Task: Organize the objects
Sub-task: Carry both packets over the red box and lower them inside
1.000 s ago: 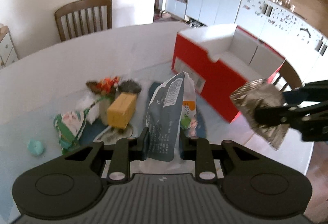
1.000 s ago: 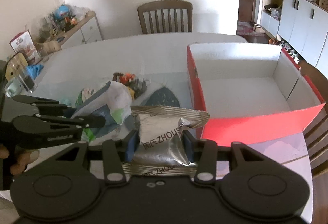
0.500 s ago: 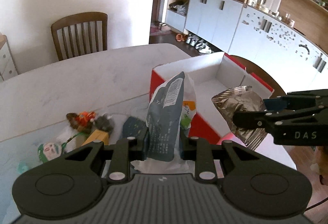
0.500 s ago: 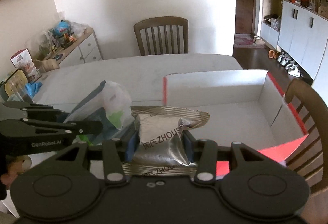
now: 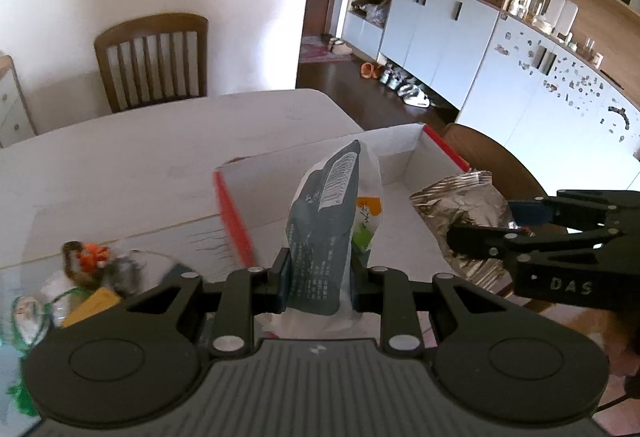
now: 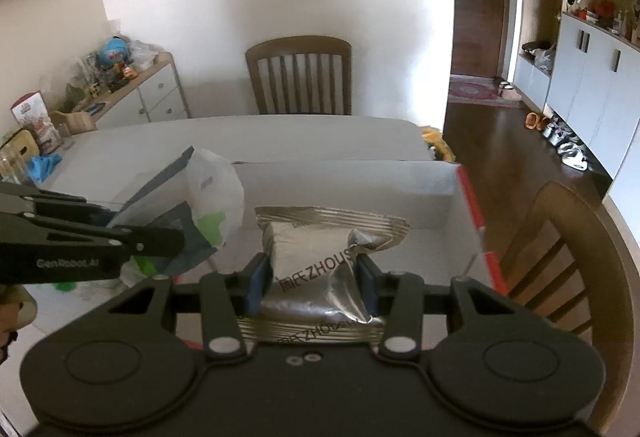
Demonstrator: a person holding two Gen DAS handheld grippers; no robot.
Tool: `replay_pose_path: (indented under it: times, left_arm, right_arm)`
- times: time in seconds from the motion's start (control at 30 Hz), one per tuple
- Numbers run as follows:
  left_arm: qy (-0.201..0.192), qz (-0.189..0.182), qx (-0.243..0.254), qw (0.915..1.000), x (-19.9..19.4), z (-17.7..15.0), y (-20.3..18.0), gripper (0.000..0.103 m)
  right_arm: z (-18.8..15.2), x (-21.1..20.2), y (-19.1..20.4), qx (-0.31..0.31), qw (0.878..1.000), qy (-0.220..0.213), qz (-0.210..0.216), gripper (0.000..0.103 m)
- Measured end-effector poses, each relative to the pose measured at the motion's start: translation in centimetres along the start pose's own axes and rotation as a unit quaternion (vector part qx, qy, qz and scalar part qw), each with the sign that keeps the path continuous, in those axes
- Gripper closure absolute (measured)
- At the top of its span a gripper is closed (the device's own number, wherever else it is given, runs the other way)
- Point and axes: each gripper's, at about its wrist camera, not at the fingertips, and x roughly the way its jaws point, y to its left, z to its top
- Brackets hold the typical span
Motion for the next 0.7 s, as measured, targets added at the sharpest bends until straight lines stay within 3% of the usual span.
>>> replay_pose_path:
  times: [0.37,0.7]
  left_arm:
    - [0.055,0.018,-0.015,0.9982,7.3,2.6,-2.8,0.077]
    - [0.12,0.033,-0.007,0.9922,13.7,3.5,-3.6,0.077]
  right_arm:
    - [-0.3,3.8,-4.2,-0.004,0.999,0.032,-0.009,0.058]
    - [-0.7,8.0,-4.8,-0.026,0.994,0.103,0.002,0.058]
